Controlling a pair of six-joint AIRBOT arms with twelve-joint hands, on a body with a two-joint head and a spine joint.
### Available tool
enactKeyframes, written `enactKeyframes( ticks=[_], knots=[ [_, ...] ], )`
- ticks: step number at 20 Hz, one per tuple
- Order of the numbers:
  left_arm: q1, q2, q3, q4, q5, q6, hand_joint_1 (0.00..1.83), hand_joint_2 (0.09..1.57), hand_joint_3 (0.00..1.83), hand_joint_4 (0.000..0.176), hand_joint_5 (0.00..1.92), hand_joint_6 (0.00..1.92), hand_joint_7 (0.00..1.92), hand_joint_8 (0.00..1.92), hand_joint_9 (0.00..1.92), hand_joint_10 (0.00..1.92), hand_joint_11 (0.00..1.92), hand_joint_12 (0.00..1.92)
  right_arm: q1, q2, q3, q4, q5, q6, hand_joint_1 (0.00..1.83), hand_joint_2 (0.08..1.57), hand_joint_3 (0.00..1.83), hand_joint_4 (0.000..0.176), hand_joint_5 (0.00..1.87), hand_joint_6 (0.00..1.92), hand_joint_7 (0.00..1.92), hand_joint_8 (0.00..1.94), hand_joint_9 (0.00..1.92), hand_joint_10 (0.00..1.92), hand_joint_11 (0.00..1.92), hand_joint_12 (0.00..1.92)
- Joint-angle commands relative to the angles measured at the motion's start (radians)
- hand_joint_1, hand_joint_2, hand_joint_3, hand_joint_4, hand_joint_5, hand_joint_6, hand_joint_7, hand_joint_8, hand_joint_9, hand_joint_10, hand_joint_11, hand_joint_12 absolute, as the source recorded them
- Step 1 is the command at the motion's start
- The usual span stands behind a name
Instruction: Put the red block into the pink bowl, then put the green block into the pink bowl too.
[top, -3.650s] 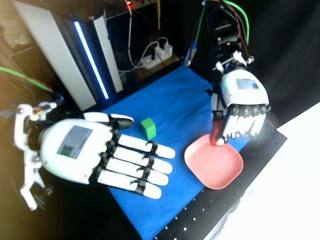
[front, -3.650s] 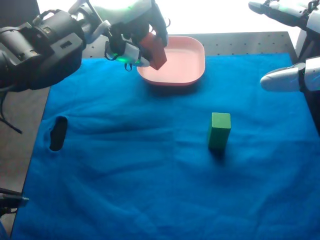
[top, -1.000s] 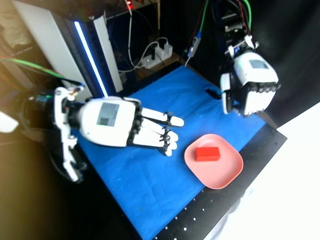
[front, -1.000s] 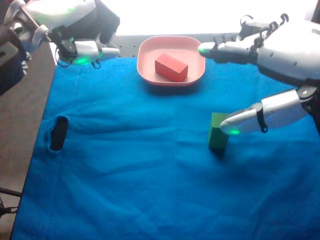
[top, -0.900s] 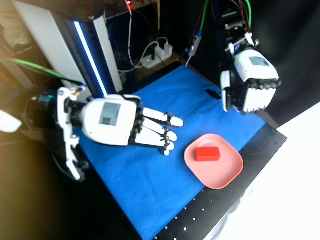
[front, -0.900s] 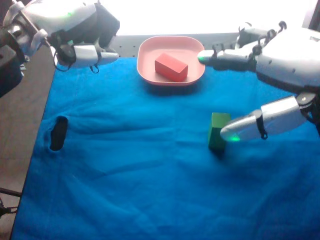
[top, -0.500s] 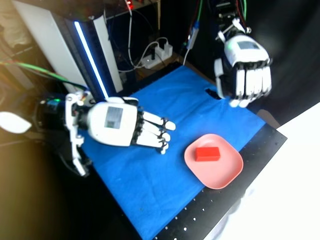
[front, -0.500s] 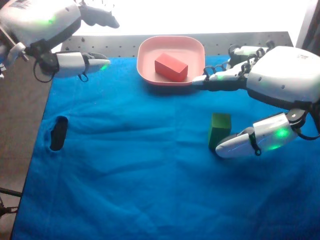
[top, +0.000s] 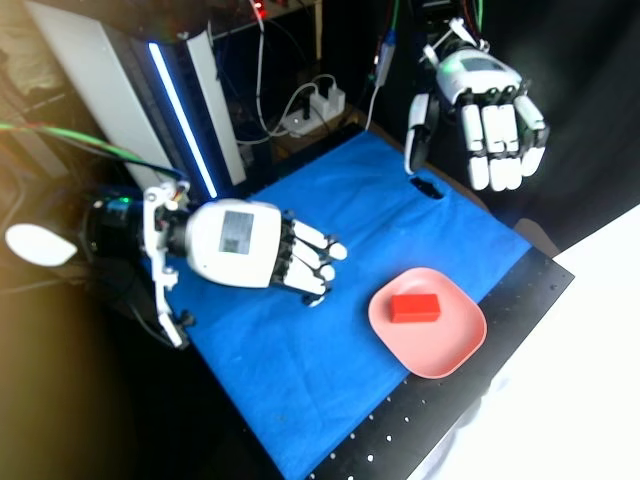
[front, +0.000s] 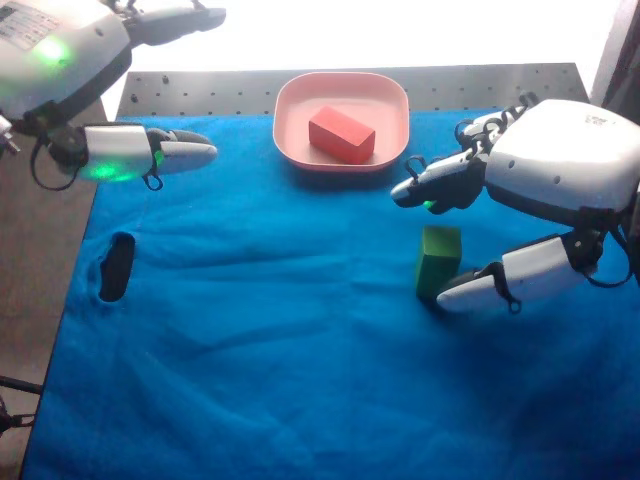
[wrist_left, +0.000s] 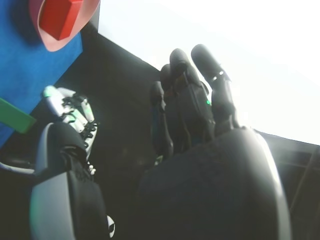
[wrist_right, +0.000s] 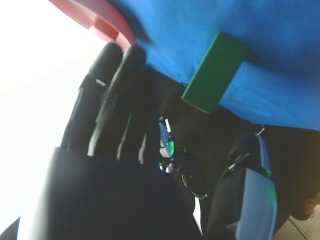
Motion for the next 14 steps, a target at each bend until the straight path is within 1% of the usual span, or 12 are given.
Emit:
enactKeyframes(
  ticks=[1,2,3,4,5,6,7,8,10,12,13,14],
  knots=[
    [-0.006,0.009,-0.006,-0.004,-0.161,-0.001,0.59,1.01,0.00,0.000,0.43,0.01,0.53,0.01,0.57,0.01,0.09,1.07,0.000,-0.007,0.001,0.018,0.112,0.005,0.76,0.91,0.00,0.000,0.70,0.00,0.99,0.02,0.82,0.67,0.56,1.31],
    [-0.001,0.015,-0.014,-0.004,-0.172,-0.001,0.59,1.01,0.00,0.000,0.43,0.01,0.53,0.01,0.57,0.01,0.09,1.07,-0.003,-0.010,0.004,0.019,0.112,0.005,0.76,0.91,0.00,0.000,0.70,0.00,0.99,0.02,0.82,0.67,0.56,1.31],
    [0.003,0.019,-0.020,-0.003,-0.183,-0.001,0.59,1.01,0.00,0.000,0.43,0.00,0.54,0.01,0.57,0.01,0.09,1.07,-0.004,-0.015,0.007,0.022,0.112,0.005,0.76,0.91,0.00,0.000,0.72,0.00,1.01,0.01,0.79,0.77,0.56,1.34],
    [0.007,0.023,-0.025,-0.003,-0.193,-0.001,0.59,1.01,0.00,0.000,0.43,0.00,0.54,0.01,0.57,0.01,0.09,1.07,-0.005,-0.018,0.010,0.023,0.112,0.005,0.76,0.91,0.00,0.000,0.72,0.00,1.01,0.01,0.79,0.77,0.56,1.34],
    [0.014,0.027,-0.032,-0.003,-0.208,-0.001,0.58,0.99,0.00,0.000,0.44,0.01,0.54,0.01,0.58,0.01,0.09,1.07,-0.005,-0.025,0.014,0.024,0.112,0.005,0.77,0.91,0.00,0.000,0.74,0.00,1.03,0.02,0.78,0.85,0.58,1.39],
    [0.019,0.030,-0.036,-0.003,-0.215,-0.001,0.58,0.99,0.00,0.000,0.44,0.00,0.54,0.00,0.59,0.01,0.10,1.05,-0.005,-0.030,0.017,0.026,0.112,0.005,0.76,0.91,0.00,0.000,0.74,0.00,1.04,0.02,0.77,0.86,0.55,1.38],
    [0.021,0.030,-0.038,-0.003,-0.216,-0.001,0.58,0.99,0.00,0.000,0.42,0.00,0.52,0.00,0.59,0.00,0.12,1.02,-0.005,-0.036,0.020,0.027,0.112,0.005,0.76,0.91,0.00,0.000,0.72,0.00,1.03,0.01,0.78,0.80,0.52,1.37],
    [0.023,0.030,-0.038,-0.003,-0.214,-0.001,0.58,0.99,0.00,0.000,0.42,0.00,0.52,0.00,0.59,0.00,0.13,1.02,-0.005,-0.040,0.024,0.029,0.112,0.005,0.76,0.91,0.00,0.000,0.72,0.00,1.03,0.01,0.78,0.80,0.52,1.37],
    [0.026,0.029,-0.039,-0.003,-0.211,-0.001,0.56,1.00,0.00,0.000,0.42,0.00,0.53,0.00,0.60,0.01,0.13,1.02,-0.005,-0.049,0.030,0.032,0.112,0.005,0.76,0.91,0.00,0.000,0.74,0.01,1.02,0.01,0.83,0.77,0.63,1.36],
    [0.029,0.024,-0.039,-0.004,-0.204,-0.001,0.53,1.00,0.00,0.000,0.43,0.00,0.55,0.00,0.63,0.01,0.18,1.00,-0.005,-0.056,0.034,0.035,0.112,0.005,0.74,0.94,0.01,0.000,0.76,0.01,1.06,0.02,0.87,0.79,0.67,1.37],
    [0.029,0.022,-0.039,-0.004,-0.198,-0.001,0.53,1.00,0.00,0.000,0.43,0.00,0.55,0.00,0.63,0.01,0.20,1.00,-0.005,-0.058,0.035,0.035,0.112,0.005,0.78,0.96,0.00,0.000,0.78,0.01,1.09,0.03,0.90,0.75,0.69,1.36],
    [0.030,0.020,-0.038,-0.004,-0.196,-0.001,0.53,1.00,0.00,0.000,0.44,0.00,0.56,0.01,0.65,0.01,0.22,1.01,-0.005,-0.060,0.036,0.035,0.112,0.005,0.87,0.97,0.00,0.000,0.84,0.02,1.18,0.06,0.96,0.76,0.71,1.41]
  ],
)
